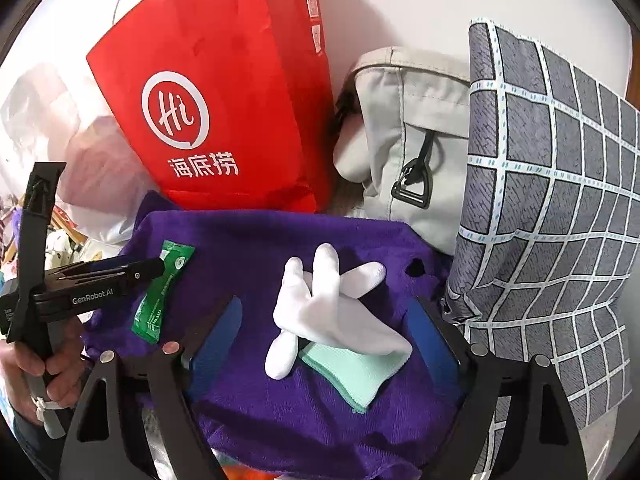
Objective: Organize soft objects
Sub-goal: 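Lower the glove onto the purple towel and open the right tool while the left tool places the green packet, then move the right tool to the white sponge block and grasp it while the left tool approaches the snack packet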
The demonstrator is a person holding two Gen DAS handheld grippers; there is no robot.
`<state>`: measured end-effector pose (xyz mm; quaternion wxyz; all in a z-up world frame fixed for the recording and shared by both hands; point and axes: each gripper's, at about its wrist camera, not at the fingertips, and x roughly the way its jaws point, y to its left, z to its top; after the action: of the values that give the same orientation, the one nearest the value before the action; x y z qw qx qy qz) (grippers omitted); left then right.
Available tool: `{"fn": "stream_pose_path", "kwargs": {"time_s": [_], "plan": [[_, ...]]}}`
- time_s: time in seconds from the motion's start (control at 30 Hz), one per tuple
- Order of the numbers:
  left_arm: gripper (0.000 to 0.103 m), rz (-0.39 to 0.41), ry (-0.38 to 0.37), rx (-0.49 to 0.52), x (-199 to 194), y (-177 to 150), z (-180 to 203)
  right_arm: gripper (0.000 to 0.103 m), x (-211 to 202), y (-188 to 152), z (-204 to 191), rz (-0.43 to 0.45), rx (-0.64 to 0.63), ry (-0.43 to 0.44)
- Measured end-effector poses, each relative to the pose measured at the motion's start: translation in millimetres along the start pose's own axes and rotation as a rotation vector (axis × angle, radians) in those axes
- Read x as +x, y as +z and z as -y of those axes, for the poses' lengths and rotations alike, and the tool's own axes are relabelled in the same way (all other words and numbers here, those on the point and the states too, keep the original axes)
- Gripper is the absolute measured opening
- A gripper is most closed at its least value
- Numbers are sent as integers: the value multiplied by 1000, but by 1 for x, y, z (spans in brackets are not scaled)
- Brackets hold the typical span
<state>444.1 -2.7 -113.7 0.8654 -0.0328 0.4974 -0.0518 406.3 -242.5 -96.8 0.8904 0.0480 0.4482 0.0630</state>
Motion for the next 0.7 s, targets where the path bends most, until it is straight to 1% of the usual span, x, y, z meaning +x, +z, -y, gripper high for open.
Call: {"fn": "stream_pose_path", "kwargs": {"time_s": [0.1,0.17,0.27,0.37,0.43,0.5,0.53,0.63,0.7], "plan": [[63,9,17,3,-10,0,5,86,-7,2,-4,-1,6,-28],[64,19,24,6,-18,0,2,86,-14,1,-8,11,-3,-1],[64,41,35,18,-32,-1,4,86,-33,-5,-11,52,-18,41],[64,68,39,24,-48,-12,10,86,-50,-18,-11,94,-20,51],[64,62,33,35,-56,-21,11,86,-59,-23,-12,90,-13,53],[64,67,34,49,-71,-31,11,86,-75,-29,-10,110,12,35],[64,74,32,54,-77,-34,8,86,-84,-32,-10,105,36,23],[64,100,-1,54,-105,-47,-6,86,-107,-44,-15,109,19,4],[64,110,-21,38,-126,-57,-12,86,-124,-55,-18,132,26,-35]]}}
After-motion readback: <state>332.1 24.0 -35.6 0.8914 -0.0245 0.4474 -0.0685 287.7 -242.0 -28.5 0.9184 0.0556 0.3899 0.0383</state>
